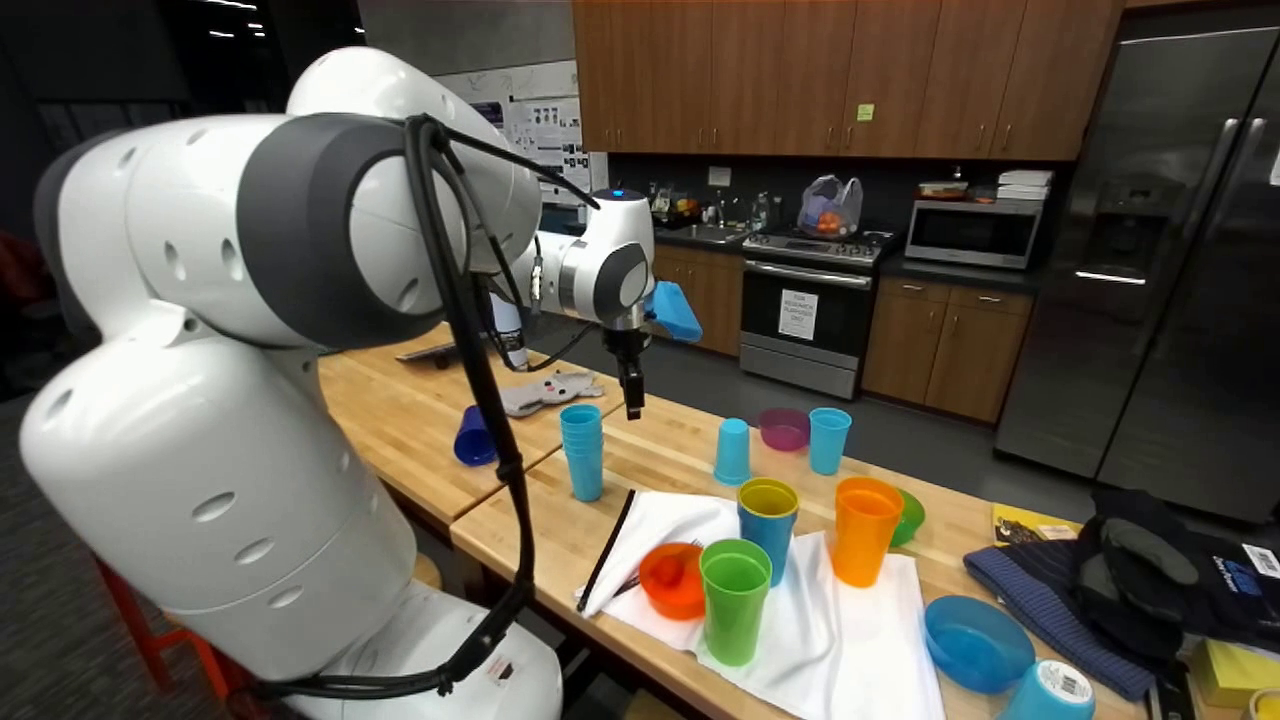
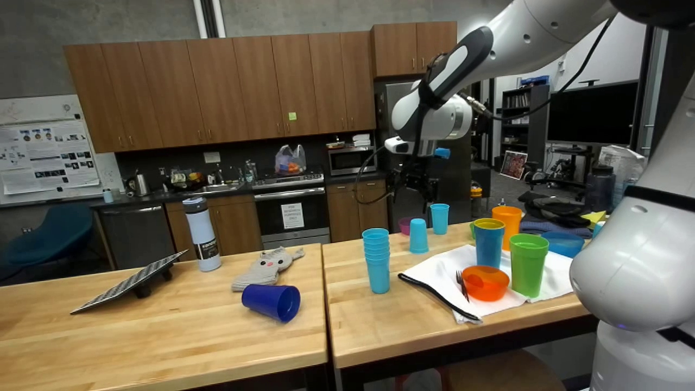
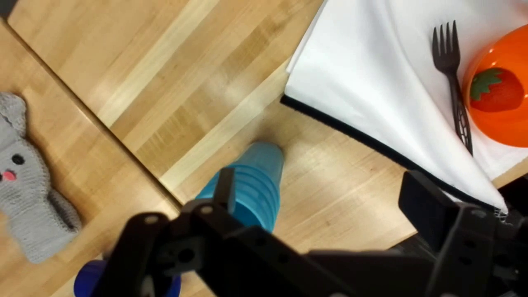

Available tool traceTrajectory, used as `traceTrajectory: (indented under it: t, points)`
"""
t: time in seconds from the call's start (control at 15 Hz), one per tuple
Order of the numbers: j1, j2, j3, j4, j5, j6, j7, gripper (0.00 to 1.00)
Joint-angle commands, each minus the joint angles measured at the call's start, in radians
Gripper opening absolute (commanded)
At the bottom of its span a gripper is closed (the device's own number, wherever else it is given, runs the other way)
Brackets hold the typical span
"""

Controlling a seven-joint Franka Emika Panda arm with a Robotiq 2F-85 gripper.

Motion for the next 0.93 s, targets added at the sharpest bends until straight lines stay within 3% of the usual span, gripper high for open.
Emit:
traceTrajectory:
  t: [0.0, 0.33, 0.73, 0.87]
  points:
    - [-0.016, -0.062, -0.025, -0.048, -0.038, 0.042, 0.058, 1.0]
    - [-0.024, -0.073, -0.068, -0.075, -0.046, 0.056, 0.046, 1.0]
    - [-0.011, -0.038, -0.072, -0.045, -0.039, 0.032, 0.05, 1.0]
    - [-0.016, -0.028, -0.054, -0.032, -0.088, 0.02, 0.067, 1.0]
